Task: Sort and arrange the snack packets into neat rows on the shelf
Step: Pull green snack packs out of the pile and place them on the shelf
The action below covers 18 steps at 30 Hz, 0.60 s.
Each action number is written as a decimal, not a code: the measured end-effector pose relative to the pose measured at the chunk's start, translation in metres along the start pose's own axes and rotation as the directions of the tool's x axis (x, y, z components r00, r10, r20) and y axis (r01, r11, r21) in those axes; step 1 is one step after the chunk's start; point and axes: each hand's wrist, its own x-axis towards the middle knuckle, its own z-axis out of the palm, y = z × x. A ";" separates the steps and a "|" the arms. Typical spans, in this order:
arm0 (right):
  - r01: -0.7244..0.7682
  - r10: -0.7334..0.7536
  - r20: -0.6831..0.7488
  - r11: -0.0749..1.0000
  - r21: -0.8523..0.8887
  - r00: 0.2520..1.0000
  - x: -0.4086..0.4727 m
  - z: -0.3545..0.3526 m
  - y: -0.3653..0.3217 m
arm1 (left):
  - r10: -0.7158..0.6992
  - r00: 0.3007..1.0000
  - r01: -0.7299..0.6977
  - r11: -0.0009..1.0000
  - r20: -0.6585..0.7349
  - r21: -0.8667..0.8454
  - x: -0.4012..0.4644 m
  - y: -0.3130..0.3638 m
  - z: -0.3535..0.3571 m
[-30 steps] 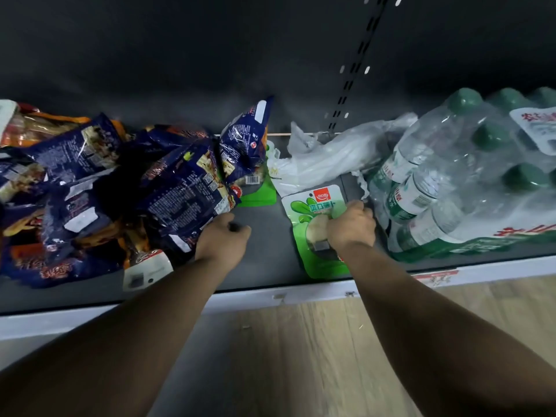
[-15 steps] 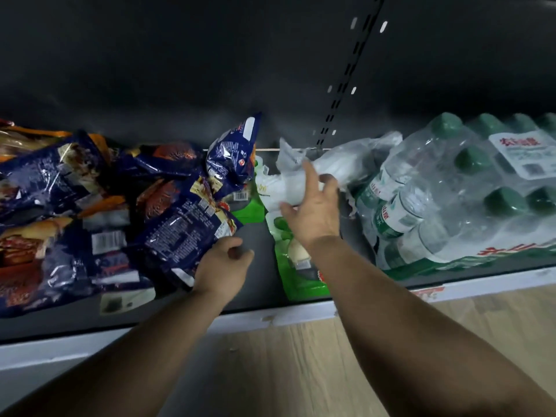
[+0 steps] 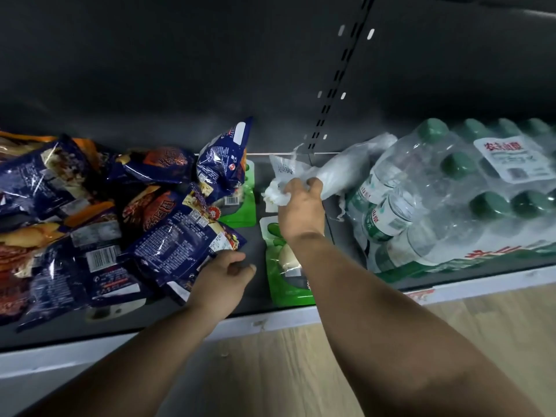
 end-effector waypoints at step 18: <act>0.172 -0.133 -0.492 0.984 0.035 0.861 0.015 -0.130 -0.033 | 0.096 0.990 -0.102 0.993 0.104 0.058 -0.028 0.029 0.009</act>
